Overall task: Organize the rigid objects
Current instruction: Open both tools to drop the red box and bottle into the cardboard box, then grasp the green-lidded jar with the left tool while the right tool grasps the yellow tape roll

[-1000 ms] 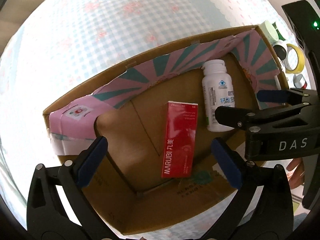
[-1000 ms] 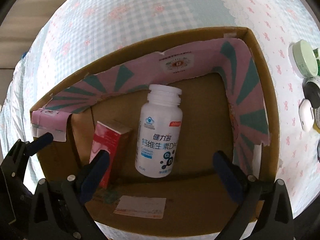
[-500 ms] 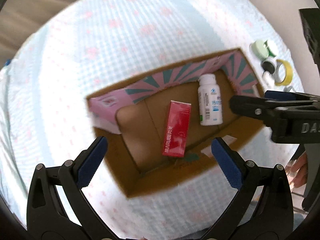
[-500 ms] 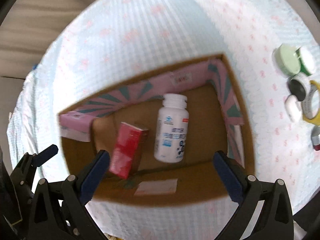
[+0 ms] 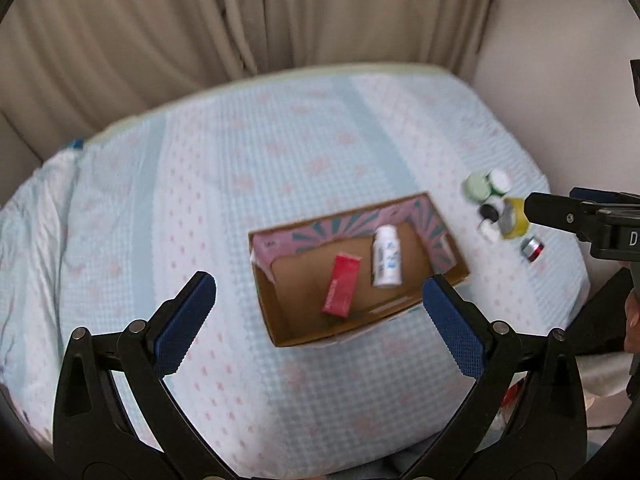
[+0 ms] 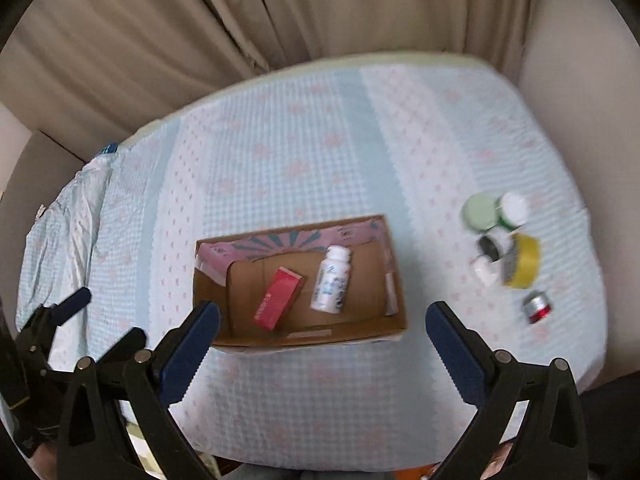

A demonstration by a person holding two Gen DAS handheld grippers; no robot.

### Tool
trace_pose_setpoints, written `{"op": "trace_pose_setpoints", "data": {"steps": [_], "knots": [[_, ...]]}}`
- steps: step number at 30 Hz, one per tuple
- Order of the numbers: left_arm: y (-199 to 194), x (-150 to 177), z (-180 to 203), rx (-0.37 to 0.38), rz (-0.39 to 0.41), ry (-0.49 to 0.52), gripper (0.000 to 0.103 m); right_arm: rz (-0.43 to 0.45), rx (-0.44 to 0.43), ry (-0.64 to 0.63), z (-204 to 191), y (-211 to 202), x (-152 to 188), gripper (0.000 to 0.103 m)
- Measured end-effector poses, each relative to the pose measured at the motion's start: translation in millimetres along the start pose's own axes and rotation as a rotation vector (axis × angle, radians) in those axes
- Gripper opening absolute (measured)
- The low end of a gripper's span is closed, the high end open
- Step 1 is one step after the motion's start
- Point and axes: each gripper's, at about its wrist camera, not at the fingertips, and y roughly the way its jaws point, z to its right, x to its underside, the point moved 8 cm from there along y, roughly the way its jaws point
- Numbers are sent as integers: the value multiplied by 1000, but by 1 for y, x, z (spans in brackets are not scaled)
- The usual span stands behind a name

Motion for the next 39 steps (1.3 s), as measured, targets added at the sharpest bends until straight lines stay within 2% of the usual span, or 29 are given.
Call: {"op": "trace_pose_setpoints", "data": {"steps": [3,7,13,16,19,24,28,33,39], "knots": [[-21,-4,13,26,37,22,103,72,68,-4,8,-37,8,103],[-39,-8,33,70,66,24,103,106,133,19,31,-64,20,103],[-44,-20,74,99,85,43,103,151,167,76,82,-96,35,103],[-38,-29,100,95,87,47,103,158,189,84,109,-101,40,103],[-29,-40,131,90,84,39,103,149,175,100,140,-99,43,103],[2,-62,196,91,43,-4,103,109,152,78,197,-84,41,103],[42,-78,245,90,-13,-27,103,83,111,81,240,-68,36,103],[90,-95,283,100,-96,-53,103,30,101,63,281,-36,28,103],[157,-112,315,93,-206,-18,103,-32,70,93,310,5,23,103]]}}
